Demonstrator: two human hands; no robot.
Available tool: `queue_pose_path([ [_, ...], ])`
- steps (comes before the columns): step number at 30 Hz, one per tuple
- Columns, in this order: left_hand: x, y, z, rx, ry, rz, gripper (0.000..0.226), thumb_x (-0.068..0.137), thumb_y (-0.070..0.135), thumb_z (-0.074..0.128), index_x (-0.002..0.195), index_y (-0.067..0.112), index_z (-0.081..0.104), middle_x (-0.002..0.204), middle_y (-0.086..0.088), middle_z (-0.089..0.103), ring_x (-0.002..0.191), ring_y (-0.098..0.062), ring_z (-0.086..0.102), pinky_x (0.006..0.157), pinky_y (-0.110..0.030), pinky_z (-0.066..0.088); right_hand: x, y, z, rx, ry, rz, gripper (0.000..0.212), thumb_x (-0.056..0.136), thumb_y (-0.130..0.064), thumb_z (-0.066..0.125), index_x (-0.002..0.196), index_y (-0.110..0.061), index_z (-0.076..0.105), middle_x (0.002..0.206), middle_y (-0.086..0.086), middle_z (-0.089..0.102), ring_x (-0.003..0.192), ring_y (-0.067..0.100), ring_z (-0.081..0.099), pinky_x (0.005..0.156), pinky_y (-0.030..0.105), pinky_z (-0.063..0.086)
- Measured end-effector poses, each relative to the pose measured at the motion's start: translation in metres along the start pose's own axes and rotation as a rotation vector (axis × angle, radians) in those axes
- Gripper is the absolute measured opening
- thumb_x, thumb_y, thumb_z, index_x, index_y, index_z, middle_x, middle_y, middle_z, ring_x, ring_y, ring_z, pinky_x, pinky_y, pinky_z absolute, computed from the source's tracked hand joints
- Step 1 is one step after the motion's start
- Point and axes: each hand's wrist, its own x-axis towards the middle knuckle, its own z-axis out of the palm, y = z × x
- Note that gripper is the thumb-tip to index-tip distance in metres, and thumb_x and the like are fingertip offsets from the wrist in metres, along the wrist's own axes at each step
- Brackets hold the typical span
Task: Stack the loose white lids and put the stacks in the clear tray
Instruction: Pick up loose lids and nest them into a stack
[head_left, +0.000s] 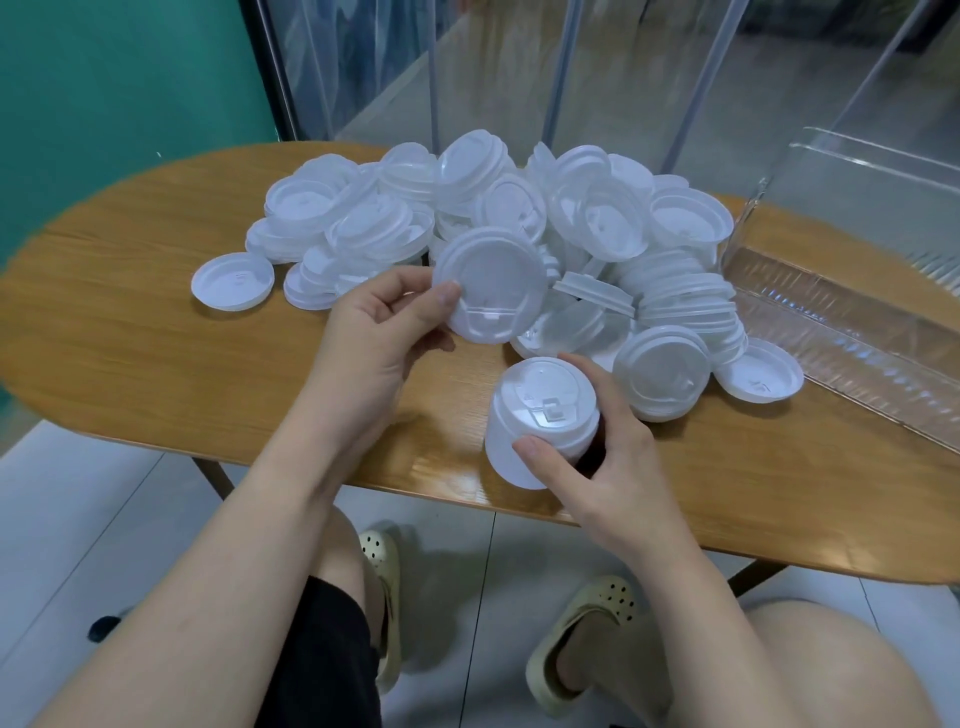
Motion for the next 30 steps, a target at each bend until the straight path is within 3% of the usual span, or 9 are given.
queue_pose_path([
  [6, -0.005, -0.004, 0.002, 0.012, -0.186, -0.161, 0.019, 0.091, 0.020, 0.073, 0.103, 0.006, 0.076, 0.088, -0.007, 0.072, 0.074, -0.015, 0.059, 0.065, -0.022, 0.051, 0.000, -0.001, -0.001, 0.010, -0.009, 0.015, 0.065, 0.079, -0.044, 0.080, 0.130, -0.058, 0.043, 0.122, -0.034, 0.061, 0.119, -0.006, 0.058, 0.092, 0.007, 0.044],
  [12, -0.005, -0.006, 0.006, 0.193, -0.169, -0.168, 0.022, 0.091, 0.030, 0.068, 0.096, 0.011, 0.077, 0.076, -0.005, 0.059, 0.065, -0.012, 0.046, 0.062, -0.025, 0.038, 0.000, 0.001, -0.001, 0.016, -0.014, 0.030, 0.067, 0.077, -0.047, 0.081, 0.132, -0.058, 0.043, 0.126, -0.031, 0.061, 0.122, -0.004, 0.058, 0.094, 0.017, 0.046],
  [15, -0.008, -0.004, 0.008, 0.297, -0.188, -0.182, 0.020, 0.095, 0.028, 0.069, 0.101, 0.011, 0.079, 0.073, -0.004, 0.057, 0.064, -0.011, 0.046, 0.062, -0.023, 0.040, 0.001, 0.002, 0.000, 0.018, -0.013, 0.035, 0.070, 0.077, -0.046, 0.082, 0.134, -0.057, 0.044, 0.128, -0.030, 0.061, 0.124, -0.004, 0.057, 0.097, 0.019, 0.046],
  [18, -0.013, -0.003, 0.013, 0.449, -0.225, -0.159, 0.016, 0.098, 0.027, 0.068, 0.106, 0.019, 0.079, 0.074, 0.000, 0.065, 0.066, -0.005, 0.052, 0.065, -0.017, 0.046, 0.001, 0.002, -0.001, 0.022, -0.010, 0.033, 0.071, 0.075, -0.043, 0.084, 0.132, -0.057, 0.045, 0.127, -0.029, 0.061, 0.124, -0.003, 0.057, 0.099, 0.023, 0.047],
  [23, -0.015, -0.004, 0.018, 0.500, -0.236, -0.103, 0.012, 0.097, 0.022, 0.070, 0.105, 0.016, 0.075, 0.060, 0.011, 0.052, 0.060, -0.003, 0.049, 0.062, -0.013, 0.043, 0.000, 0.002, -0.001, 0.028, -0.011, 0.024, 0.072, 0.070, -0.047, 0.086, 0.128, -0.063, 0.046, 0.126, -0.026, 0.063, 0.123, 0.001, 0.059, 0.101, 0.029, 0.049],
  [30, -0.016, -0.005, 0.024, 0.539, -0.208, -0.045, 0.010, 0.095, 0.027, 0.073, 0.099, 0.017, 0.074, 0.066, -0.004, 0.049, 0.061, -0.008, 0.045, 0.061, -0.013, 0.039, 0.000, 0.002, -0.001, 0.043, -0.017, 0.023, 0.072, 0.069, -0.053, 0.081, 0.132, -0.059, 0.046, 0.128, -0.027, 0.062, 0.126, 0.001, 0.057, 0.101, 0.029, 0.048],
])
